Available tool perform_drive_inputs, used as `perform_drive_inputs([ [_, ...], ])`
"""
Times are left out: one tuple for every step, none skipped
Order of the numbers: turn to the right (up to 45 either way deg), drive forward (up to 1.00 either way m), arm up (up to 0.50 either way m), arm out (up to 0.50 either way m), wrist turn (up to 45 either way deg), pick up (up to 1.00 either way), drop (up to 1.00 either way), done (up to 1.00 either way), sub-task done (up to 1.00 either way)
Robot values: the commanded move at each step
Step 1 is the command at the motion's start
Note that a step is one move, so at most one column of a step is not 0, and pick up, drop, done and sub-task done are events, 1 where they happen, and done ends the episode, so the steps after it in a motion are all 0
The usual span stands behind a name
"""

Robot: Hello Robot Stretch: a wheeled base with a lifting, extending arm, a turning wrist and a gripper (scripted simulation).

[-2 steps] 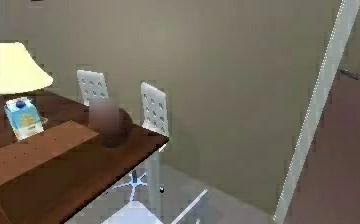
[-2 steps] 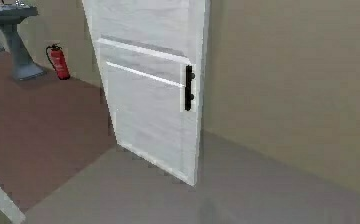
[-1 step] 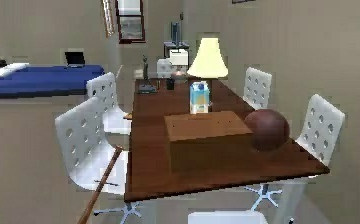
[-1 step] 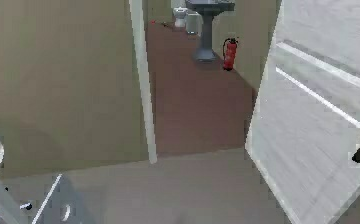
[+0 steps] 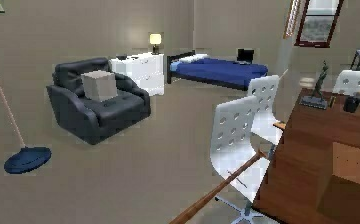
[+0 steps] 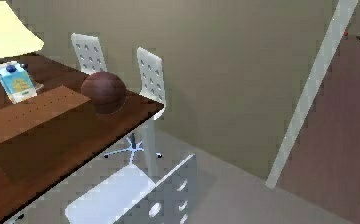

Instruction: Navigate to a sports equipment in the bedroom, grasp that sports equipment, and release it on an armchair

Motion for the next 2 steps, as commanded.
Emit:
perform_drive_inputs([
  [-18.0,0.00,0.00,0.00,0.0,0.00,0.00,0.00,0.00],
  [45.0,0.00,0.00,0.00,0.0,0.00,0.00,0.00,0.00],
])
